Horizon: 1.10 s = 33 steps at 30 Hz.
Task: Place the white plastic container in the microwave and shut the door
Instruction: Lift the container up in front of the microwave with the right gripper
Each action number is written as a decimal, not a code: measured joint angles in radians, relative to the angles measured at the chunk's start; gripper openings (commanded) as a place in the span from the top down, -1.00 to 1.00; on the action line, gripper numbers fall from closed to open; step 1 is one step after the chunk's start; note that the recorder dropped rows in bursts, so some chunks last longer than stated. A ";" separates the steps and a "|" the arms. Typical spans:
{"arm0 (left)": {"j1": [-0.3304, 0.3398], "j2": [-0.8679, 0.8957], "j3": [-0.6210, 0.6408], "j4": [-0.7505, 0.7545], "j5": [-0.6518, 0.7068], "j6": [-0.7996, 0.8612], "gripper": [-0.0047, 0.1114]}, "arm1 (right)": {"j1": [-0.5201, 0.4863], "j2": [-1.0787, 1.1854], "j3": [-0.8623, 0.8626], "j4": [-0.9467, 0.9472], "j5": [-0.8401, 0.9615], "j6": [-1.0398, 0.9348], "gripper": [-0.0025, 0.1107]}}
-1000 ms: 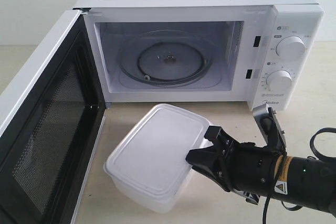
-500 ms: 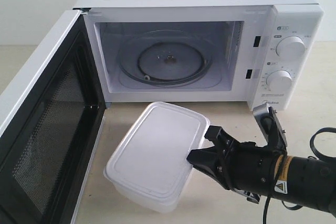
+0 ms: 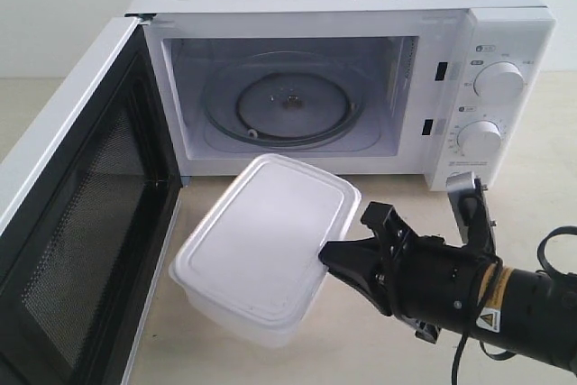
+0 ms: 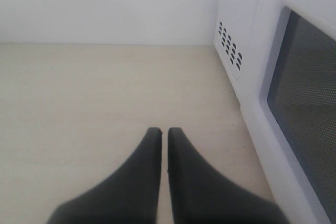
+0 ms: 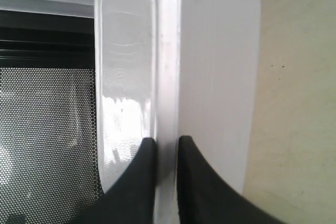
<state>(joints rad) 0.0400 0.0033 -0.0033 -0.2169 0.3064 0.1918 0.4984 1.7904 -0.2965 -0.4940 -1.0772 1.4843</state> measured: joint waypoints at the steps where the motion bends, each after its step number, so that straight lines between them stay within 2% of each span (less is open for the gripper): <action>1: 0.000 0.000 0.000 0.000 0.000 0.000 0.84 | 0.000 0.000 0.008 0.005 -0.013 0.000 0.96; 6: 0.000 0.000 0.000 0.000 0.000 0.000 0.84 | 0.000 -0.002 0.047 0.029 -0.087 -0.017 0.96; 12: 0.000 0.000 0.000 0.000 0.000 0.000 0.84 | 0.000 -0.080 0.056 0.034 -0.084 -0.034 0.96; 21: 0.000 0.000 0.000 0.000 0.000 0.000 0.84 | 0.000 -0.308 0.058 0.047 0.077 -0.037 0.96; 33: 0.000 0.000 0.000 0.000 0.000 0.000 0.84 | 0.000 -0.537 0.042 -0.064 0.307 -0.022 0.96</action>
<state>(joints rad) 0.0400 0.0033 -0.0033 -0.2169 0.3064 0.1918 0.4984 1.2539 -0.2544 -0.5580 -0.7705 1.4620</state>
